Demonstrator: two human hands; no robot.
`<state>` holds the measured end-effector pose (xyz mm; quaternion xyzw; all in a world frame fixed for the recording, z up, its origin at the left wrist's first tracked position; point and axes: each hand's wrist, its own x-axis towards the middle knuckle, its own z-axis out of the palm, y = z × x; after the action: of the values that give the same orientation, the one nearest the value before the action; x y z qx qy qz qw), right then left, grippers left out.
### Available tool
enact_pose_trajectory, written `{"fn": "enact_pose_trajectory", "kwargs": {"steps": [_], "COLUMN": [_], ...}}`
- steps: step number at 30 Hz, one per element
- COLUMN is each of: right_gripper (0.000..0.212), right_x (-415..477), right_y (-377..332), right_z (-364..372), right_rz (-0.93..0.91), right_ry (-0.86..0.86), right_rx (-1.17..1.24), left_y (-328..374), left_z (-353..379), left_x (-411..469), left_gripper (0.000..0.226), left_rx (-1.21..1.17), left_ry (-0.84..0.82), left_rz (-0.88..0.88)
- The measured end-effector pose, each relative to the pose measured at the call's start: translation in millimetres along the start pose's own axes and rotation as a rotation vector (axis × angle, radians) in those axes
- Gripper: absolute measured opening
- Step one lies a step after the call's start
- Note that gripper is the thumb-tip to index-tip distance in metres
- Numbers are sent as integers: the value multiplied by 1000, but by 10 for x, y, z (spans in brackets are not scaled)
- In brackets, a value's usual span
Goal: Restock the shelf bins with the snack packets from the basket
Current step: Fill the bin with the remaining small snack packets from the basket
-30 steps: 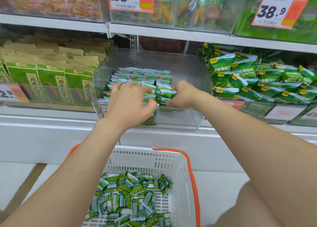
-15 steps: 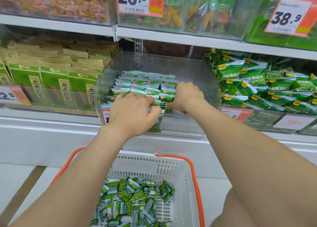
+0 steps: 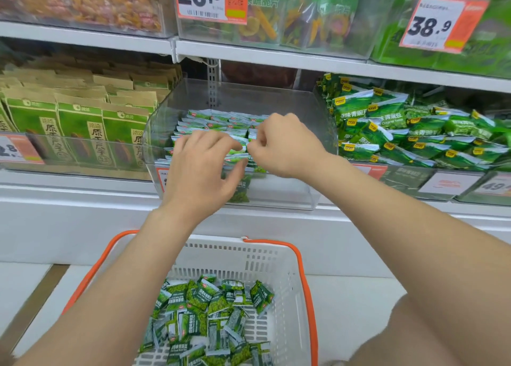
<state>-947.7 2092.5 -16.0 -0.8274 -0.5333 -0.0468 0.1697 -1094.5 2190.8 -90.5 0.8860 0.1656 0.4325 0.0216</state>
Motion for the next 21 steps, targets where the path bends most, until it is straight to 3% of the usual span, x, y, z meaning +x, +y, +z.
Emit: {"fn": "enact_pose_trajectory", "kwargs": {"steps": [3,6,9,12,18,19,21], "right_gripper": [35,36,35,27,15,16,24], "right_x": [-290,-599,-826,-1000,-1185,-1186,-1168], "right_y": [-196,-211,-92,-25,-85,-95,-113], "right_z": [-87,26,365,731,1042,1075,1112], "right_rz": [-218,-291,-260,-289,-406,-412,-417], "right_ry": [-146,-471,-784,-942,-1006,-1003,-997], "right_rx": [-25,-115,-224,-390,-552,-551,-531], "left_y": [119,169,130,61,73,91,150], "left_z": [17,191,459,744,1185,1236,1324], "left_x": [-211,-609,-1090,-1598,-2483,-2592,-2771], "left_gripper": [10,9,9,15,16,21,56], "left_rx": [0,-91,-106,-17,21,6,-13], "left_ry": [199,94,-321,-800,-1415,-1492,-1610], "left_rz": [28,7,-140,-234,-208,-195,-145]}}
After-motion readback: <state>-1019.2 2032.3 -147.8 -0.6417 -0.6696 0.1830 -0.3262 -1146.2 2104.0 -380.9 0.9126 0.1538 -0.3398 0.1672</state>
